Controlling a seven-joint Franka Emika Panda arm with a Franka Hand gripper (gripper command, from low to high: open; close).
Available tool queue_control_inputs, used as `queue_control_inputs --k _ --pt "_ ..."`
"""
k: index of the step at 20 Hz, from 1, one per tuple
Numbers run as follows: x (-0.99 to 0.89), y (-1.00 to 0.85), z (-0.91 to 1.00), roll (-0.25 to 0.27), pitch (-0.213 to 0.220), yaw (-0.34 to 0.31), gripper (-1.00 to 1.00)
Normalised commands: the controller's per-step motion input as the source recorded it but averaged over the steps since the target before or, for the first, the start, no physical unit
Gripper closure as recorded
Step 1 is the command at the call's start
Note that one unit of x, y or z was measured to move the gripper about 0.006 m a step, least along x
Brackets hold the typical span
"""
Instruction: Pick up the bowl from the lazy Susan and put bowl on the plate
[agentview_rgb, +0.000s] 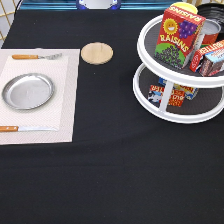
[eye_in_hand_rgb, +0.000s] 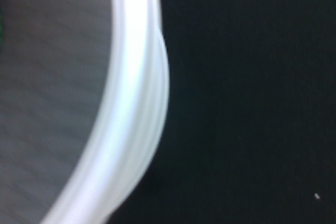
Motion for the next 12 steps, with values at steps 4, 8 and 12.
queue_control_inputs --k 4,8,12 --pt "0.54 0.16 0.0 0.204 0.0 -0.028 -1.0" --pt "0.48 0.0 0.0 0.276 0.001 -0.054 -1.0" --pt "0.3 0.0 0.0 0.25 0.0 -0.042 -1.0"
